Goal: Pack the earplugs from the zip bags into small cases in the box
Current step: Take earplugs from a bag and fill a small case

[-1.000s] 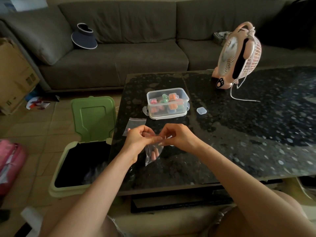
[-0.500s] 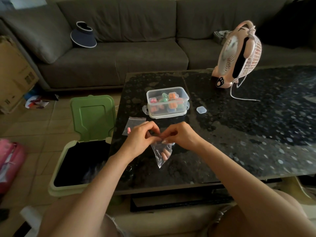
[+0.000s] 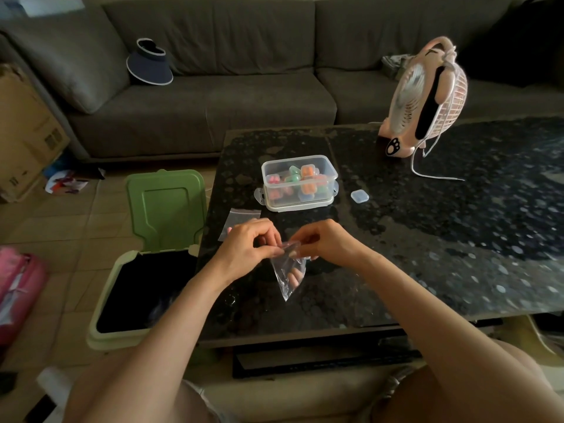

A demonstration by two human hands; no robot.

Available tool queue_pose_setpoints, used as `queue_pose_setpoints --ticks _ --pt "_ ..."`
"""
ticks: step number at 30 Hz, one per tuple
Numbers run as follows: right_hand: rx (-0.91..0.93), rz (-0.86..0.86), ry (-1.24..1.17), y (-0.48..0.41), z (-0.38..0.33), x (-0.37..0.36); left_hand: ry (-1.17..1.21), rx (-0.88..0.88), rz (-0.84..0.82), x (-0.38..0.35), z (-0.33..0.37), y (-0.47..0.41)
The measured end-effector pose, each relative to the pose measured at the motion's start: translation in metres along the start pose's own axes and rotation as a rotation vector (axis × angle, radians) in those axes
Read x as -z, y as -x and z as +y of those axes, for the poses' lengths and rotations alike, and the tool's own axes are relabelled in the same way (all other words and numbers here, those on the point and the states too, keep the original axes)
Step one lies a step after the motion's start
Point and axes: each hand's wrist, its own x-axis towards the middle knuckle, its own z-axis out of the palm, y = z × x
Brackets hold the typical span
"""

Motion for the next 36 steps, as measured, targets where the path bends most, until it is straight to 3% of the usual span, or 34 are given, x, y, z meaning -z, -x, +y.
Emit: queue_pose_setpoints --ticks 5,10,15,25,36 --pt "-0.068 -0.082 -0.164 0.005 0.005 0.002 0.072 0.134 -0.105 0.001 -0.01 0.009" --pt "-0.146 -0.168 -0.095 0.01 0.011 -0.006 0.285 0.28 -0.029 -0.006 -0.019 0.014" --pt "-0.228 -0.108 -0.187 0.016 0.015 -0.01 0.387 0.468 0.057 -0.014 -0.024 0.019" --pt "-0.173 -0.133 -0.166 0.018 0.018 -0.009 0.486 0.731 0.025 -0.02 -0.02 0.017" --pt "-0.013 0.15 -0.197 0.015 0.011 -0.005 0.494 0.853 0.046 -0.02 -0.015 0.01"
